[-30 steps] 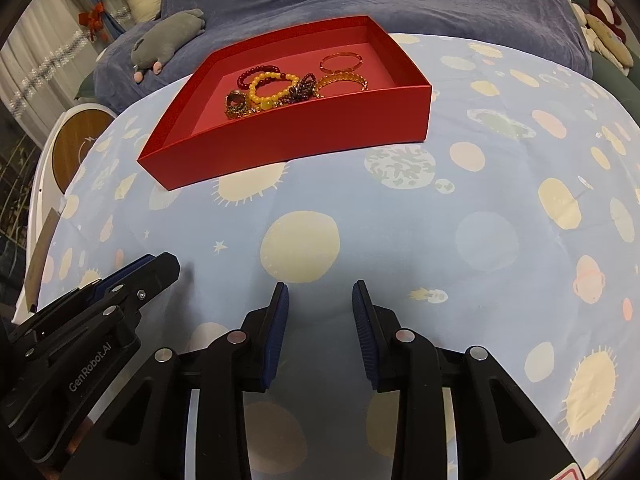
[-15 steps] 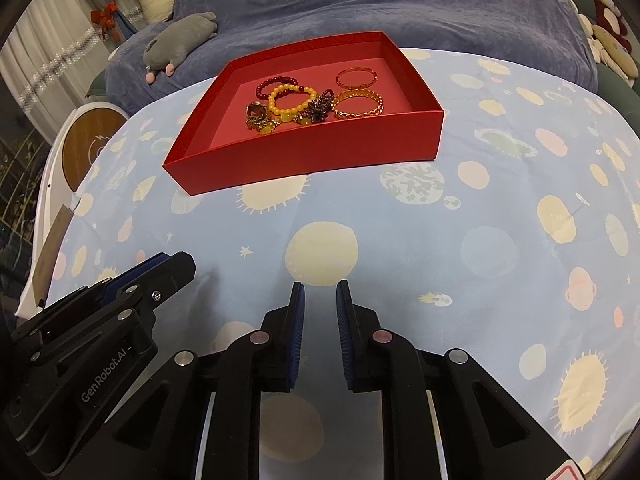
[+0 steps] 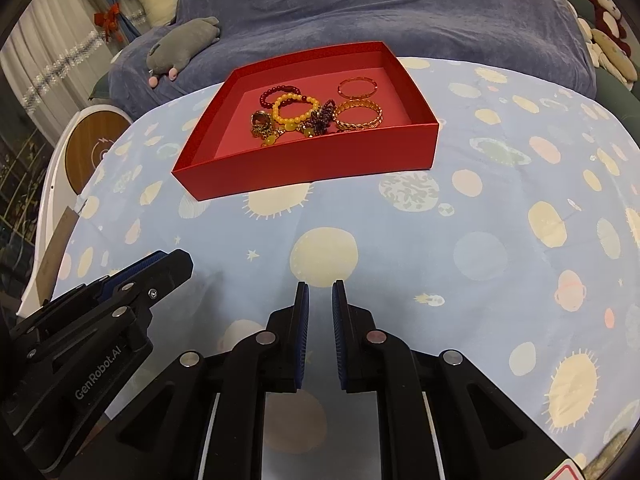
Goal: Organize jewelry
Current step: 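Carry the earring in the left gripper over the red box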
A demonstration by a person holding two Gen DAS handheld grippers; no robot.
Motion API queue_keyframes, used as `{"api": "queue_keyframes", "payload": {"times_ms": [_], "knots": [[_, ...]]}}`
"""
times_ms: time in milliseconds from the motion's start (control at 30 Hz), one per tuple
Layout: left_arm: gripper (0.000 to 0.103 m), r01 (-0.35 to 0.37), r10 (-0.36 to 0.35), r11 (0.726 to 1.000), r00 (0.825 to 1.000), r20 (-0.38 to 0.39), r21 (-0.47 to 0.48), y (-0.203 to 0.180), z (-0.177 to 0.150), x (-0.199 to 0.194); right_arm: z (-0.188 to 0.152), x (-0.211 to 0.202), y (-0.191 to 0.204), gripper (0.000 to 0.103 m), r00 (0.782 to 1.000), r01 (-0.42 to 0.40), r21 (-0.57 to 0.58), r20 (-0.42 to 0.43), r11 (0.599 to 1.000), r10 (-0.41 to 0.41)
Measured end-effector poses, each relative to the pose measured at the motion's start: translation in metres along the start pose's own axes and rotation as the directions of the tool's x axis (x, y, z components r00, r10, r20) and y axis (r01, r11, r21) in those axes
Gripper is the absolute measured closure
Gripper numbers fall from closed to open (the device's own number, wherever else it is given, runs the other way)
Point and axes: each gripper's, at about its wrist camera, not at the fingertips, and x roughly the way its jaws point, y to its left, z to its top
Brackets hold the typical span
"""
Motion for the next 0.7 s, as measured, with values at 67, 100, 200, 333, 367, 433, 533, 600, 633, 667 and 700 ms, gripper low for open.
{"api": "queue_keyframes", "payload": {"times_ms": [67, 100, 200, 333, 367, 433, 533, 600, 633, 667, 700], "knots": [[0.085, 0.001, -0.001, 1.0, 1.0, 0.001, 0.0, 0.0, 0.0, -0.001, 0.0, -0.001, 0.0, 0.092, 1.0, 0.001, 0.001, 0.002, 1.0, -0.001], [0.085, 0.001, -0.001, 1.0, 1.0, 0.002, 0.0, 0.0, 0.001, -0.002, 0.0, -0.001, 0.0, 0.092, 1.0, 0.0, 0.0, 0.003, 1.0, 0.0], [0.085, 0.004, -0.004, 1.0, 1.0, 0.005, 0.0, 0.0, 0.002, -0.004, 0.002, -0.003, -0.001, 0.092, 1.0, -0.001, 0.0, 0.006, 1.0, 0.001], [0.085, 0.008, -0.008, 1.0, 1.0, 0.011, 0.001, 0.0, 0.006, -0.006, 0.007, -0.007, -0.001, 0.092, 1.0, -0.001, -0.005, 0.014, 1.0, 0.001], [0.085, 0.007, -0.007, 1.0, 1.0, 0.014, 0.001, 0.001, 0.007, -0.007, 0.008, -0.008, -0.001, 0.092, 1.0, 0.0, -0.007, 0.017, 1.0, 0.0], [0.085, 0.008, -0.008, 1.0, 1.0, 0.018, 0.0, 0.001, 0.011, -0.009, 0.011, -0.009, -0.001, 0.092, 1.0, 0.001, -0.01, 0.021, 1.0, -0.001], [0.085, 0.009, -0.009, 1.0, 1.0, 0.026, 0.004, 0.001, 0.017, -0.011, 0.015, -0.011, 0.0, 0.092, 1.0, -0.001, -0.014, 0.031, 1.0, 0.001], [0.085, 0.011, -0.011, 1.0, 0.999, 0.034, 0.008, 0.0, 0.022, -0.014, 0.019, -0.013, 0.0, 0.092, 0.999, -0.002, -0.018, 0.037, 1.0, 0.003], [0.085, 0.012, -0.012, 1.0, 0.999, 0.039, 0.008, 0.0, 0.025, -0.015, 0.021, -0.014, 0.0, 0.092, 0.999, -0.002, -0.02, 0.041, 1.0, 0.003], [0.085, 0.014, -0.014, 1.0, 0.999, 0.043, 0.009, 0.0, 0.028, -0.016, 0.024, -0.015, 0.001, 0.092, 0.999, -0.004, -0.022, 0.046, 1.0, 0.005], [0.085, 0.016, -0.017, 1.0, 0.999, 0.048, 0.009, 0.0, 0.031, -0.017, 0.026, -0.016, 0.002, 0.092, 0.999, -0.005, -0.024, 0.05, 1.0, 0.006]]}}
